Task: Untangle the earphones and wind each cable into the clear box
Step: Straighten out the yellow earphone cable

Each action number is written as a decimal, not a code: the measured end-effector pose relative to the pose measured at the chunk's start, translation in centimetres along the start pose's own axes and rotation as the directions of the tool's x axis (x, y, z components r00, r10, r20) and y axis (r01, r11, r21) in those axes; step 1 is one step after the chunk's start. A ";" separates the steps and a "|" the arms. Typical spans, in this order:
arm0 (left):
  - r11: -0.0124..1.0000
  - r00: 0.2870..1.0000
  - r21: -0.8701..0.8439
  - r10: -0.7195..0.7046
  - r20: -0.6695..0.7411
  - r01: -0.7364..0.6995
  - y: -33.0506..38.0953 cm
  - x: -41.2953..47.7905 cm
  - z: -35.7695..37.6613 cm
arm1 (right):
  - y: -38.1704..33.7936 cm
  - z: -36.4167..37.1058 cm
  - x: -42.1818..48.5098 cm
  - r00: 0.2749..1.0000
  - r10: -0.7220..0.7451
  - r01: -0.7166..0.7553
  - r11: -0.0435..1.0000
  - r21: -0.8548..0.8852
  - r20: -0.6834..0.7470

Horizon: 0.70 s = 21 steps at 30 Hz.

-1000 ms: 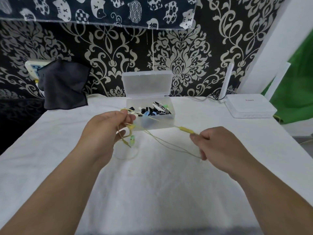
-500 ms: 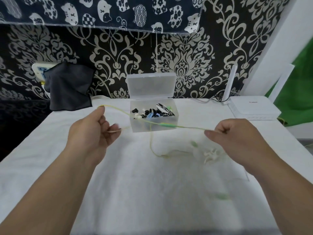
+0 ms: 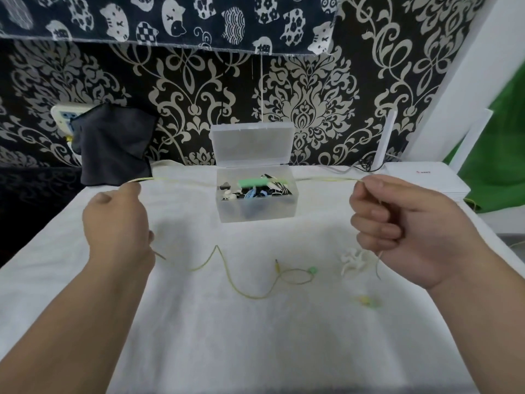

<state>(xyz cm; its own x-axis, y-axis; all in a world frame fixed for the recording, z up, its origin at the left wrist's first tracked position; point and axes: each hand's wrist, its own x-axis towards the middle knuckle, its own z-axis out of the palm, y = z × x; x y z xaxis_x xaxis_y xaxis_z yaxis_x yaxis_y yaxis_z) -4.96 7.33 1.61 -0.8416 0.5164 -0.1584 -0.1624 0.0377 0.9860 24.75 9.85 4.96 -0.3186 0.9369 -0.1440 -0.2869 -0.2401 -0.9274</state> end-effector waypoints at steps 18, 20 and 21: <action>0.848 0.364 0.247 -0.069 0.929 -0.468 -2.7 -8.8 2.9 | 1.7 2.6 0.0 0.967 -0.013 0.026 0.998 -0.051 0.255; 0.803 0.501 0.346 -0.069 0.863 -0.485 -3.4 -8.1 3.0 | 1.1 2.4 -0.2 0.967 -0.054 0.038 0.997 0.068 0.250; 0.776 0.526 0.379 -0.073 0.848 -0.504 -4.0 -7.5 2.9 | 0.7 2.2 -0.2 0.967 -0.072 0.046 0.993 0.111 0.243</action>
<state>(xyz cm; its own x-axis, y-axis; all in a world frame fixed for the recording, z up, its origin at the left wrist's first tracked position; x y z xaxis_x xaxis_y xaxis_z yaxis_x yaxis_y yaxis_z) 3.49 5.82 -0.95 0.0060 0.9938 -0.1108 0.4932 0.0935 0.8649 22.59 8.88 5.09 -0.5074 0.8616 0.0115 -0.3994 -0.2233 -0.8891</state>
